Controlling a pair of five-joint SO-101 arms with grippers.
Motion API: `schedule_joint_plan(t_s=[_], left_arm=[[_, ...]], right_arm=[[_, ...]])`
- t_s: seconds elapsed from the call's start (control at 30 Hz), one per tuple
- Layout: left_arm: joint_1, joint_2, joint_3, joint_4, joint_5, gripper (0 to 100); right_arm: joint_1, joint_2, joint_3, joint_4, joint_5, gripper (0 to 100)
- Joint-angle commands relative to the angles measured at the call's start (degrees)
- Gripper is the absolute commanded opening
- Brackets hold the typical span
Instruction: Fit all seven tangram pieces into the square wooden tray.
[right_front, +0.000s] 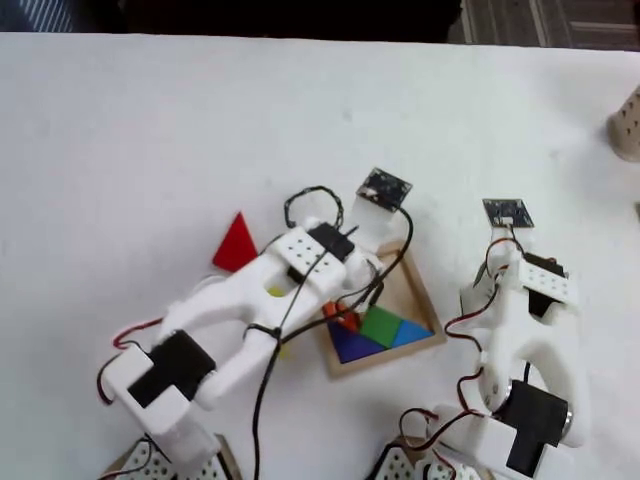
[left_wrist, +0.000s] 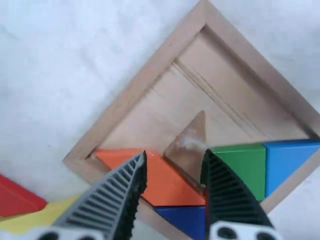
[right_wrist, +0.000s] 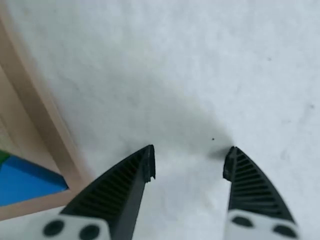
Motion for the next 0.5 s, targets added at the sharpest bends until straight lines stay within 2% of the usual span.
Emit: schedule_joint_plan(t_s=[0.0,0.47], left_arm=[[-1.63,-3.38,0.18,0.62,-1.49,18],[-8.48,-3.74,8.79,1.05,-1.85,18]], right_arm=[[-0.04,-0.92,-0.53,-0.57,0.18,22.3],[-0.04,-0.92,-0.53,-0.57,0.00,22.3]])
